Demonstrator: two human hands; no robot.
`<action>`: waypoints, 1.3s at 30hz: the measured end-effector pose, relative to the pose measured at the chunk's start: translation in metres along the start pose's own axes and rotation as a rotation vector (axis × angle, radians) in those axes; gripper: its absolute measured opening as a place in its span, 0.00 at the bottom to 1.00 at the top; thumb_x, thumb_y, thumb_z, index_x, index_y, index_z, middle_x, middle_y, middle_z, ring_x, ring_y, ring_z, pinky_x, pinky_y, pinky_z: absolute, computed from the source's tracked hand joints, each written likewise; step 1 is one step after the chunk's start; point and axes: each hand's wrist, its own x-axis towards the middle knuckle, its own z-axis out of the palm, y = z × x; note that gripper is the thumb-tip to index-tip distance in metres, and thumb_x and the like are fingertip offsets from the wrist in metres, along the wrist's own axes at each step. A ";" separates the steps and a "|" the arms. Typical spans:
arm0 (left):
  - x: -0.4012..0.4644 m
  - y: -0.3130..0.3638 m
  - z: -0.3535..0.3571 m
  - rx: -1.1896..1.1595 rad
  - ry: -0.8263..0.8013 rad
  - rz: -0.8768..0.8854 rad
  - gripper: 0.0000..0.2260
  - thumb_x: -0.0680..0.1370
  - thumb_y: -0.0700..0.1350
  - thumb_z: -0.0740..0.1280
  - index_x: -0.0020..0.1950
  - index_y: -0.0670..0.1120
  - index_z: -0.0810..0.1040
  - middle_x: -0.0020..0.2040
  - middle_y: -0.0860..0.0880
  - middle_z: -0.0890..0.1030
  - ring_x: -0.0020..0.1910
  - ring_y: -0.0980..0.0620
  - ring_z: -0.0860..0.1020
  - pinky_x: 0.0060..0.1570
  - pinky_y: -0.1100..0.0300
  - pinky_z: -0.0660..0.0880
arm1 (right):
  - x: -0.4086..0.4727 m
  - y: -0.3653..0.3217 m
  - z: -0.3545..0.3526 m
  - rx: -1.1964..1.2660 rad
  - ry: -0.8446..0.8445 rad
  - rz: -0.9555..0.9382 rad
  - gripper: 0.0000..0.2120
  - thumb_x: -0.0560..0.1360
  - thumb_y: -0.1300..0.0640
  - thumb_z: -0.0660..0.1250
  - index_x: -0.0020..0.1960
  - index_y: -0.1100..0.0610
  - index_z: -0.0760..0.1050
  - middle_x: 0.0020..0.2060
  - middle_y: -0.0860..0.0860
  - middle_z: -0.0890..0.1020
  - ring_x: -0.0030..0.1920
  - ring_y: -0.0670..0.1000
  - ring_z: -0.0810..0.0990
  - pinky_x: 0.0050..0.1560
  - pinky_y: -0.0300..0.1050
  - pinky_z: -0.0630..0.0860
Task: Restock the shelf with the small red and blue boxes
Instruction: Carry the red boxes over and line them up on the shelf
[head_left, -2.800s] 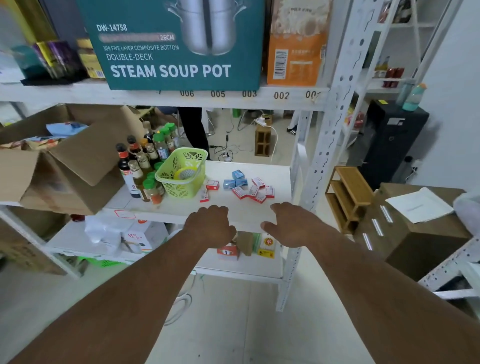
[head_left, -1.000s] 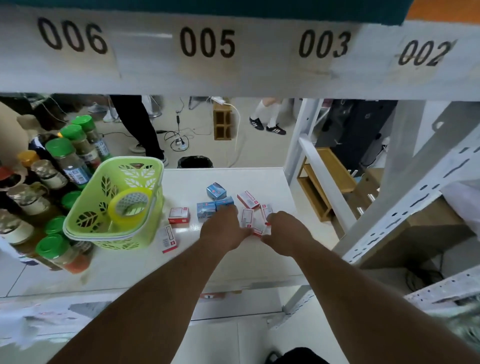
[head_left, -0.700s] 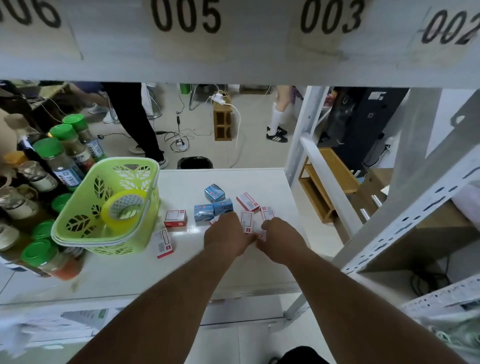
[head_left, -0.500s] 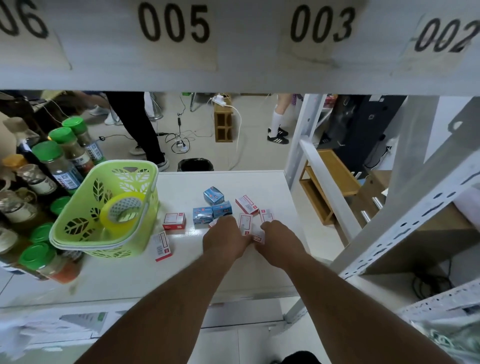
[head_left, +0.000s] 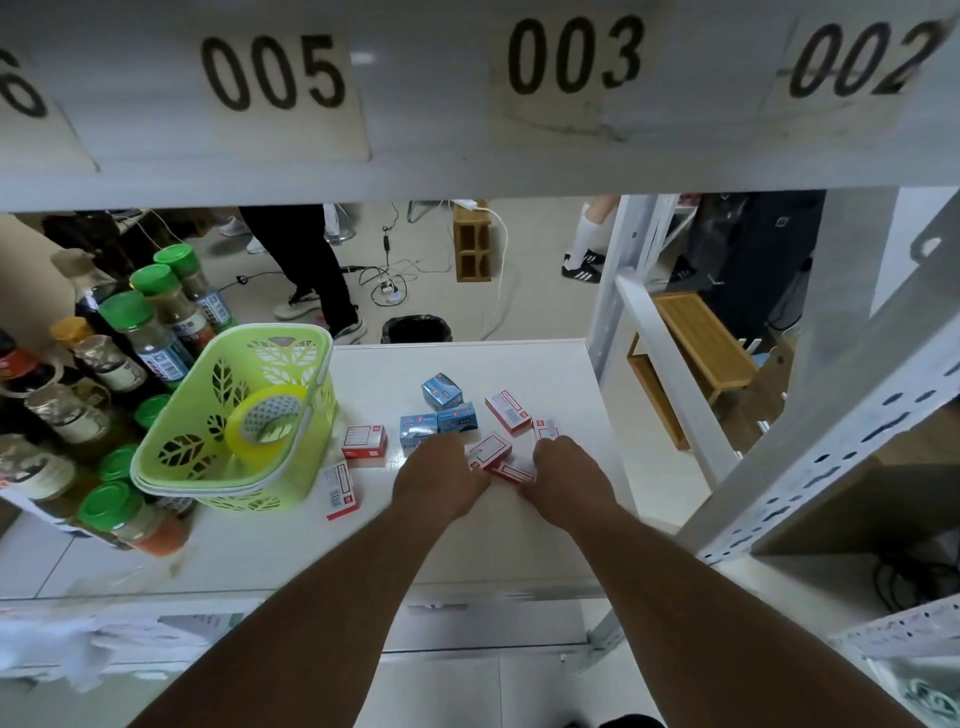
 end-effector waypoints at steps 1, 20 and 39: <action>0.000 -0.001 0.000 0.000 -0.005 0.002 0.19 0.73 0.54 0.70 0.60 0.47 0.75 0.56 0.48 0.80 0.51 0.49 0.79 0.39 0.59 0.71 | 0.000 0.000 0.000 -0.002 -0.001 0.003 0.20 0.73 0.43 0.72 0.58 0.54 0.79 0.51 0.53 0.83 0.47 0.52 0.83 0.50 0.48 0.82; -0.002 -0.020 -0.026 -0.090 0.043 0.108 0.19 0.74 0.48 0.72 0.64 0.46 0.77 0.59 0.45 0.77 0.54 0.49 0.77 0.45 0.62 0.73 | -0.024 0.007 -0.028 -0.002 -0.017 0.007 0.21 0.70 0.46 0.72 0.60 0.54 0.80 0.54 0.51 0.83 0.48 0.52 0.84 0.48 0.47 0.83; -0.089 -0.009 -0.108 -0.079 -0.115 0.592 0.20 0.73 0.49 0.74 0.64 0.47 0.78 0.57 0.47 0.80 0.51 0.51 0.80 0.43 0.63 0.75 | -0.206 -0.031 -0.113 0.088 0.207 0.341 0.13 0.69 0.50 0.73 0.51 0.54 0.81 0.45 0.50 0.81 0.41 0.49 0.81 0.43 0.49 0.84</action>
